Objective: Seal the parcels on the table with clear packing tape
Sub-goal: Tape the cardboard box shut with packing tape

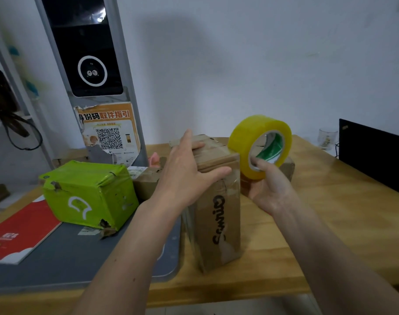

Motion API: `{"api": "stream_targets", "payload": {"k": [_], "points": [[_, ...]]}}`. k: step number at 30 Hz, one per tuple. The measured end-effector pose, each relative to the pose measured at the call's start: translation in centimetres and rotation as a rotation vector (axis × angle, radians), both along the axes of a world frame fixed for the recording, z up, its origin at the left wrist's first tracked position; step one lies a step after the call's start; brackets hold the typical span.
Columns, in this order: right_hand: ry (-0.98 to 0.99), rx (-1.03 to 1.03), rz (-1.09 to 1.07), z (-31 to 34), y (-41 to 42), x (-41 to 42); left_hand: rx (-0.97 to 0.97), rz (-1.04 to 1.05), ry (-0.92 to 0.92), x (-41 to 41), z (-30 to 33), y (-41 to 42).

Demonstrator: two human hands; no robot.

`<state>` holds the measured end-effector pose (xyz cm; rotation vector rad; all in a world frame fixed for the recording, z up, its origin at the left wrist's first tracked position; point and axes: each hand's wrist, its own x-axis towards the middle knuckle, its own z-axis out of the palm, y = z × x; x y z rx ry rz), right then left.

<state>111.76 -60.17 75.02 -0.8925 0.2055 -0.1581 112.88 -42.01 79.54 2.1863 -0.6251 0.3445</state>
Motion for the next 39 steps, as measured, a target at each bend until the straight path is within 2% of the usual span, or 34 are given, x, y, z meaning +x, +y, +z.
{"api": "stream_targets", "payload": {"k": [3,7,14,16,18,20,23,26,29,32,35,39], "points": [[0.037,-0.023,0.052,-1.3,0.7,-0.3,-0.069,0.015,0.103,-0.8,0.0,-0.1],[0.039,-0.082,0.032,-0.6,0.7,-0.4,-0.245,0.074,0.379,-0.3,-1.4,0.4],[-0.081,-0.281,-0.084,3.5,1.8,-0.1,-1.079,-0.170,0.622,1.4,-4.4,1.9],[-0.066,-0.480,-0.144,3.6,2.4,0.0,-1.171,-0.161,0.700,1.1,-5.5,2.5],[-0.027,-0.637,-0.148,2.9,3.7,-0.1,-1.105,-0.038,0.744,0.8,-6.8,2.9],[-0.004,-0.718,-0.129,1.5,5.7,-0.2,-0.942,0.157,0.733,0.6,-7.8,3.2],[-0.009,-0.792,-0.111,-0.1,8.4,-0.1,-0.640,0.323,0.581,0.5,-9.4,4.5],[0.012,-0.822,-0.080,-1.4,10.3,0.7,-0.561,0.276,0.531,0.3,-11.1,6.2],[0.040,-0.838,-0.049,-2.7,11.7,0.7,-0.623,0.059,0.568,0.1,-13.2,8.1],[0.046,-0.823,-0.080,-3.4,11.9,0.6,-0.561,-0.179,0.568,0.2,-14.0,9.0],[0.056,-0.867,-0.077,-3.5,11.6,0.6,-0.465,-0.151,0.563,0.6,-13.7,8.4],[0.077,-0.945,-0.026,-3.5,11.3,0.5,-0.430,-0.074,0.457,1.0,-14.0,7.3]]}}
